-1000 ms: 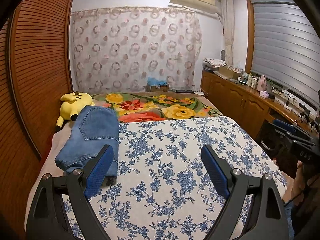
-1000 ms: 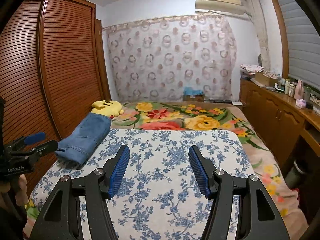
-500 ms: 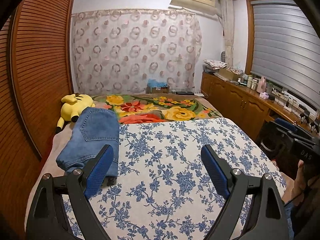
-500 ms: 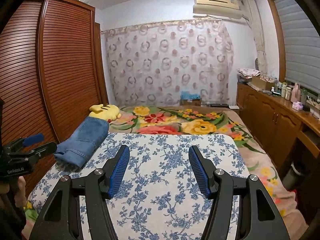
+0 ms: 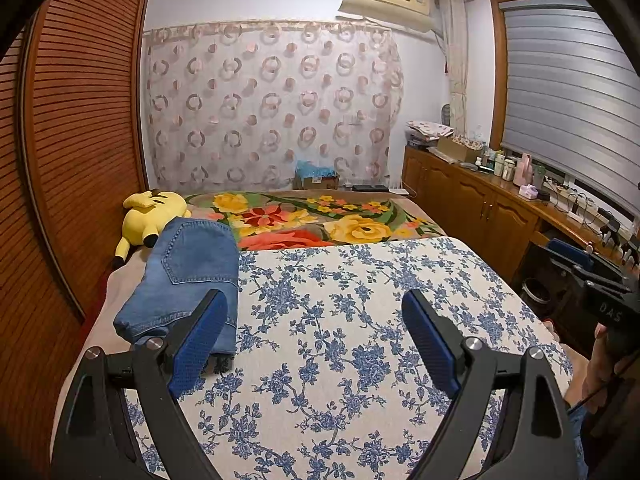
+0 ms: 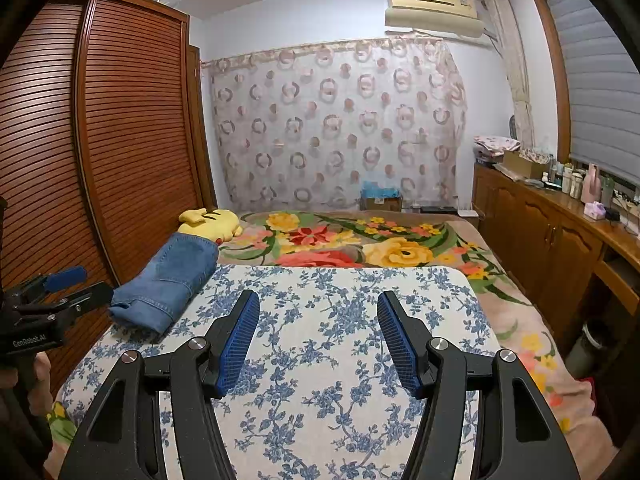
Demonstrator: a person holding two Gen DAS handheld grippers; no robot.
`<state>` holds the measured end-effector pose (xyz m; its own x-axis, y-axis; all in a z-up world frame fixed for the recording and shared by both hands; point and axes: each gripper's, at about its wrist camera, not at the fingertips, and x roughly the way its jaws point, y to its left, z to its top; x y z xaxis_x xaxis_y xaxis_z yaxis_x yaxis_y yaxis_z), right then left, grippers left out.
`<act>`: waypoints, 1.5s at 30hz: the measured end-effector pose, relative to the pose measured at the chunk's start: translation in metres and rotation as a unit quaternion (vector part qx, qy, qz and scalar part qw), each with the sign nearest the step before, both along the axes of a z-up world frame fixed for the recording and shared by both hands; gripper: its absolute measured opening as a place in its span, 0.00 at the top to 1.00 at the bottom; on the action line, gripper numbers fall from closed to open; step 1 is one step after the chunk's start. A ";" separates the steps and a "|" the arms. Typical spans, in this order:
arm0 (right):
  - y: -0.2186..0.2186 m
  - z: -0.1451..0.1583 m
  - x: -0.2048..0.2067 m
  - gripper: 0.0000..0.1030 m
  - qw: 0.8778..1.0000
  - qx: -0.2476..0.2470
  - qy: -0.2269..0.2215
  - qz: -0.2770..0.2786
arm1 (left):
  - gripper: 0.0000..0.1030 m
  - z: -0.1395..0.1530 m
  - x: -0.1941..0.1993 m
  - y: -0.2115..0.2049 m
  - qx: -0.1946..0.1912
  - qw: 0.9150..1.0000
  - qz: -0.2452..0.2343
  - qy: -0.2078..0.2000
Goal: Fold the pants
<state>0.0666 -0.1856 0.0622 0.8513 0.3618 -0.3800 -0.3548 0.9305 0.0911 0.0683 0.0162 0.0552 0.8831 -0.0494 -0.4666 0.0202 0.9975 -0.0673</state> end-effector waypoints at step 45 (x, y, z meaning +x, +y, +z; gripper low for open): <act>-0.004 0.000 0.005 0.39 1.000 0.000 -0.001 0.004 | 0.13 0.003 -0.001 -0.001 0.004 1.000 0.002 -0.006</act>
